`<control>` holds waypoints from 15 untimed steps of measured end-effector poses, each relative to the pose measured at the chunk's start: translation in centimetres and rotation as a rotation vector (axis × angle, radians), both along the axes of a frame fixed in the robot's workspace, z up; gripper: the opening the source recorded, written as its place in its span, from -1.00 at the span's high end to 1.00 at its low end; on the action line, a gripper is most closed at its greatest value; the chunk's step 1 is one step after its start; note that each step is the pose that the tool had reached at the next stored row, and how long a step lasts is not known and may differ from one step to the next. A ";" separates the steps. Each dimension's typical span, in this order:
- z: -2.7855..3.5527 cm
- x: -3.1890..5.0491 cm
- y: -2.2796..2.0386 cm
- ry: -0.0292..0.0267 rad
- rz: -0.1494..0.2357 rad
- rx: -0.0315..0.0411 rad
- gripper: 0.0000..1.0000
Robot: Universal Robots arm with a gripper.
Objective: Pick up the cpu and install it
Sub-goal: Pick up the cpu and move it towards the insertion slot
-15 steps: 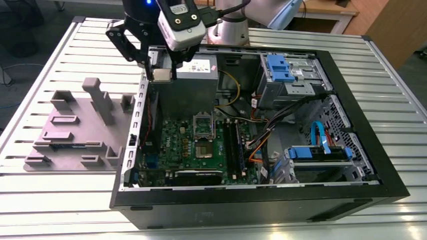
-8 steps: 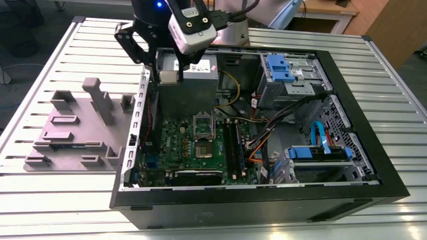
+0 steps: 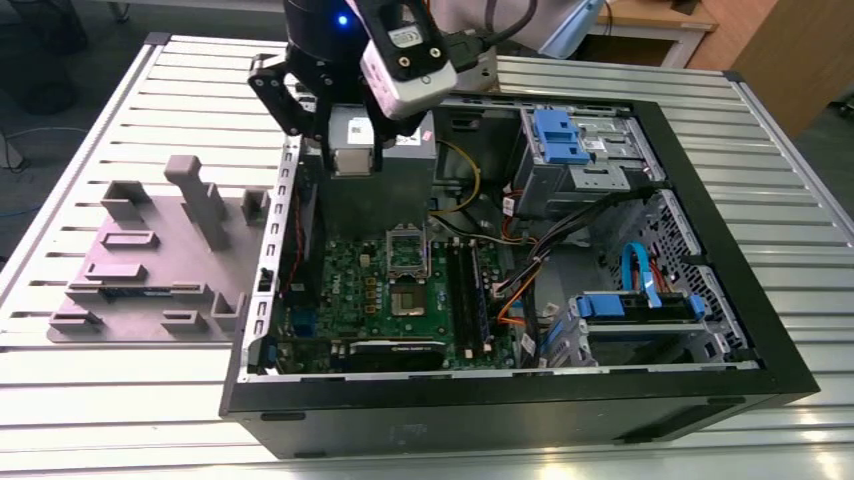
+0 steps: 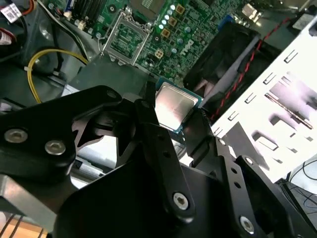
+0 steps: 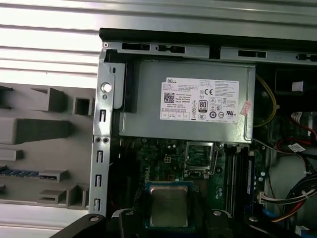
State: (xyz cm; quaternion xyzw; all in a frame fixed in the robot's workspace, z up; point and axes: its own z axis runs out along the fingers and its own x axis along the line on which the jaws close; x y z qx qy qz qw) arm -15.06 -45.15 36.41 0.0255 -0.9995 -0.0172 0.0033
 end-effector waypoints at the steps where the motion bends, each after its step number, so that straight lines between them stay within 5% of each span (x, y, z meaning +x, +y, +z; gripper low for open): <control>1: -0.04 0.15 -0.08 0.0000 0.000 0.0000 0.06; 9: -0.57 1.19 -0.78 0.0001 -0.003 0.0000 0.06; 15: -0.69 1.33 -0.85 0.0001 -0.003 0.0000 0.06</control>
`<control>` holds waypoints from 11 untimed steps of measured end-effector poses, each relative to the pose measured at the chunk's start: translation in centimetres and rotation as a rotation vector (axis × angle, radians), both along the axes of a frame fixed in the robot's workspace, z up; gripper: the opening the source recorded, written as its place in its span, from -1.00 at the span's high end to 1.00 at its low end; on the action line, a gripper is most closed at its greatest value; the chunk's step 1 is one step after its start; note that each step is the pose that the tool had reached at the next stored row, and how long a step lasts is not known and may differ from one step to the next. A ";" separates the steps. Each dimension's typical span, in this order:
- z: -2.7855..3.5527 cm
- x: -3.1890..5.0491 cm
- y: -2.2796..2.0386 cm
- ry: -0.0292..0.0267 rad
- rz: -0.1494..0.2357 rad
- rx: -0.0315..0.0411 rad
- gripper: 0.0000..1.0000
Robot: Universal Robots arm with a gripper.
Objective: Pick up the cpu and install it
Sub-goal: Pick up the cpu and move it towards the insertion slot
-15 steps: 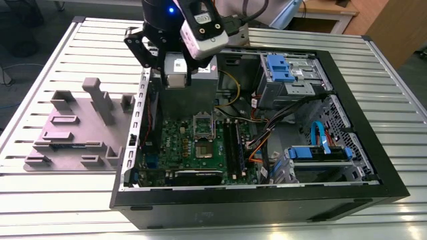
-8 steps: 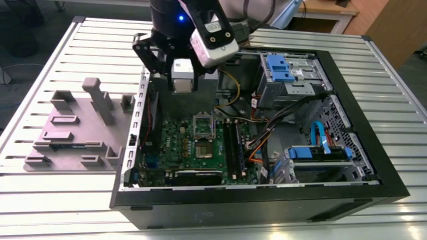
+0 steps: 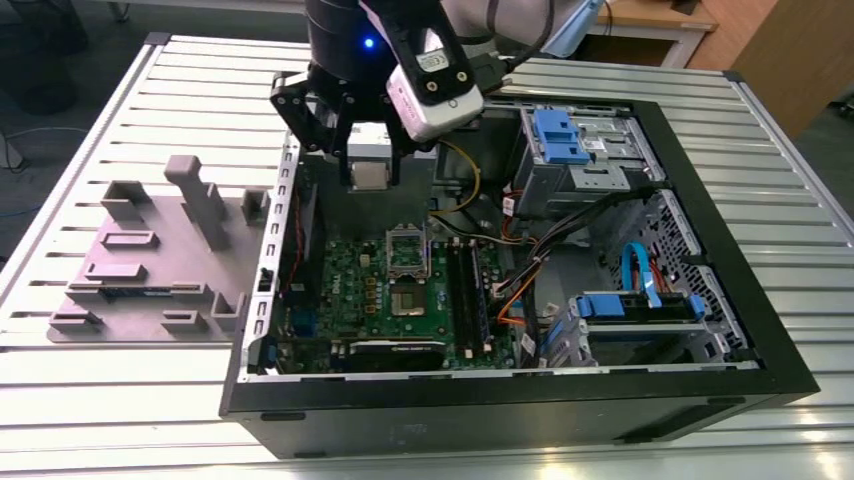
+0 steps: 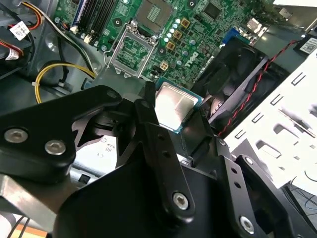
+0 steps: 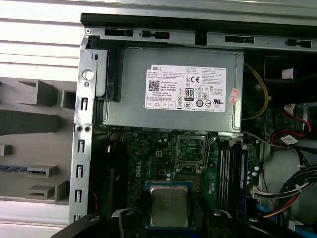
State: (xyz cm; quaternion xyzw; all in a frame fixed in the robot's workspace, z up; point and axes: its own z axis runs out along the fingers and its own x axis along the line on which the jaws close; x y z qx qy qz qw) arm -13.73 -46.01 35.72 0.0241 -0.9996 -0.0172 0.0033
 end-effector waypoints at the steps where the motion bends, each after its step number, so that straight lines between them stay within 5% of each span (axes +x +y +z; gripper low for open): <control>1: -0.01 0.01 0.00 0.0000 0.000 0.0000 0.06; 11: -0.90 0.43 -0.06 0.0011 0.000 -0.0041 0.06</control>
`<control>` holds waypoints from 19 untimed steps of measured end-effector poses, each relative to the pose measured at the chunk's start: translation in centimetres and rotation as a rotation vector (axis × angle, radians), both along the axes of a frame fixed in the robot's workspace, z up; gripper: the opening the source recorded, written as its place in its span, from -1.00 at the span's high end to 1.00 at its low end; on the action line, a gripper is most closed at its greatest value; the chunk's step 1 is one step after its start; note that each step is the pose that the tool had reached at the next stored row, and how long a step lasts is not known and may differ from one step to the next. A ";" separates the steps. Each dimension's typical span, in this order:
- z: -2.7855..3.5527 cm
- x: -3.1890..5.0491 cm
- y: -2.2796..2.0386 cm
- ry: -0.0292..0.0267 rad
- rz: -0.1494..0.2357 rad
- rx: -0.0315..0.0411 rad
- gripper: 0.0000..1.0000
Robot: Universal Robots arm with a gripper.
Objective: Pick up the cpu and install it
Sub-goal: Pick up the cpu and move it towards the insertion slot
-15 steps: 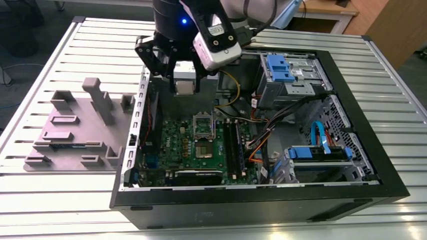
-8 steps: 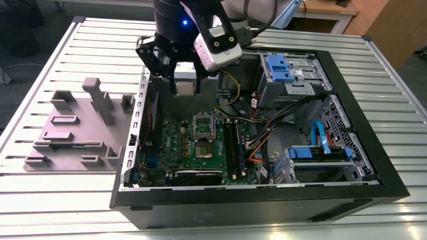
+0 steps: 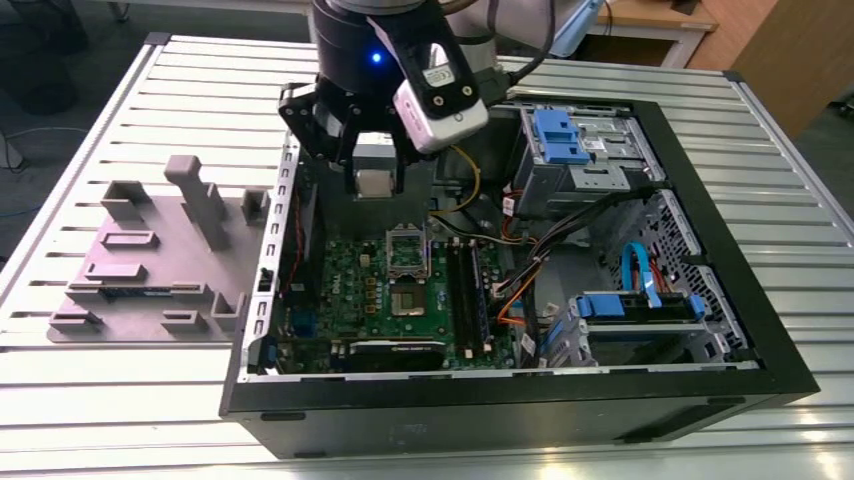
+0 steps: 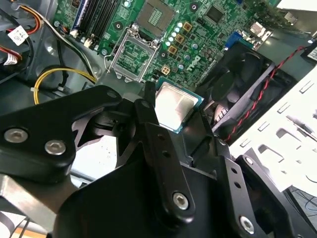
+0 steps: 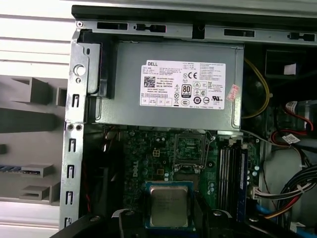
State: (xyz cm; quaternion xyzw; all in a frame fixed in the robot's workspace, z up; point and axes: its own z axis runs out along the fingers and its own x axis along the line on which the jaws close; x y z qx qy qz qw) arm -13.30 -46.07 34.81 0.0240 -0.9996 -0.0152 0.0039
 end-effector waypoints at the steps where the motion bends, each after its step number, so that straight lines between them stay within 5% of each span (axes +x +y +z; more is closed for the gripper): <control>1: -0.12 0.00 0.00 0.0000 0.000 0.0001 0.06; 6: -0.97 0.05 -0.15 0.0000 0.000 -0.0001 0.06; 13: -2.16 0.74 -1.24 0.0000 0.000 0.0003 0.06; 19: -2.86 1.56 -1.57 0.0013 0.000 0.0001 0.06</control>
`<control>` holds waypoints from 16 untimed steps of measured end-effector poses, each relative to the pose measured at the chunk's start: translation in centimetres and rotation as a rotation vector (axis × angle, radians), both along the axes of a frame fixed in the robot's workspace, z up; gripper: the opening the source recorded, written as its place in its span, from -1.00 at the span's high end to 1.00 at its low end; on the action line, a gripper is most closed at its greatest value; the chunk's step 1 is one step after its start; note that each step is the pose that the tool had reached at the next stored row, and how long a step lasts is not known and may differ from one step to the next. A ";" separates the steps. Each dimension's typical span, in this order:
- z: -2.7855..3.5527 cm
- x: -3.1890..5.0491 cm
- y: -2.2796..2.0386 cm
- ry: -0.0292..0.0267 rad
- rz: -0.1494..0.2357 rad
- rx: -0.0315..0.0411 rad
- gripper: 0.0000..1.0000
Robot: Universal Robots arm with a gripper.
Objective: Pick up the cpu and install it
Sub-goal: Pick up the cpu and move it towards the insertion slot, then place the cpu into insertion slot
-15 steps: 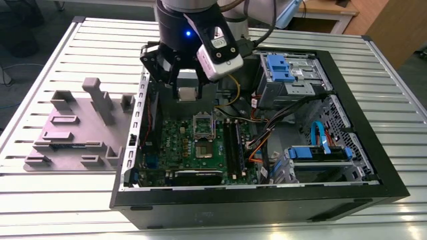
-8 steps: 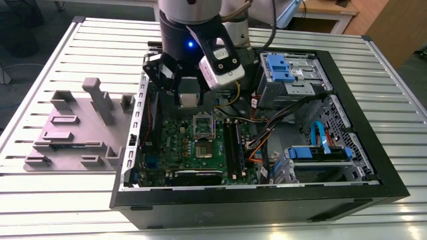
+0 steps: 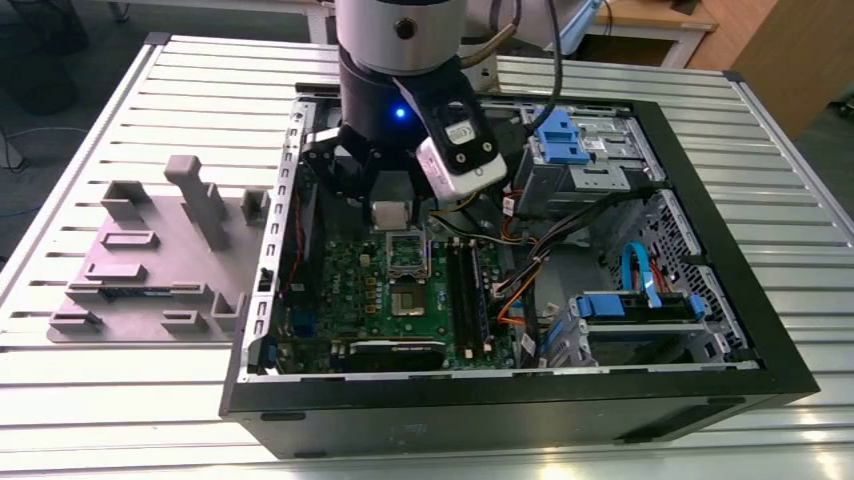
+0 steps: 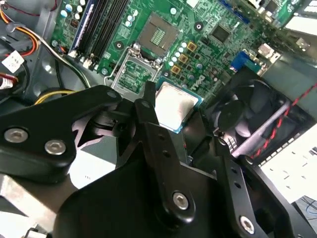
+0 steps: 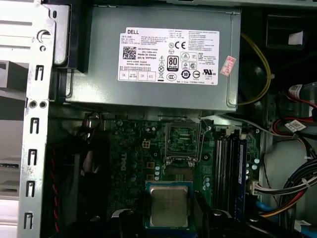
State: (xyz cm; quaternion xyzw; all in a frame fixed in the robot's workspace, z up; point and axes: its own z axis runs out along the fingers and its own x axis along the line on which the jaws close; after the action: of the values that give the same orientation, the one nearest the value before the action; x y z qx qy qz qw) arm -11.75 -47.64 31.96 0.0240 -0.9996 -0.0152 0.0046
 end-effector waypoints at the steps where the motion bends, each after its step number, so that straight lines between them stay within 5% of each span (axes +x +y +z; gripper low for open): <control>1: -0.14 0.01 0.00 0.0001 0.000 -0.0001 0.06; 16: -2.06 0.92 -0.62 0.0009 -0.006 -0.0001 0.06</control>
State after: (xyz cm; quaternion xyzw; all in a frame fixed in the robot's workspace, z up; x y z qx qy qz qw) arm -10.83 -48.26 29.90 0.0211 -0.9996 -0.0152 0.0050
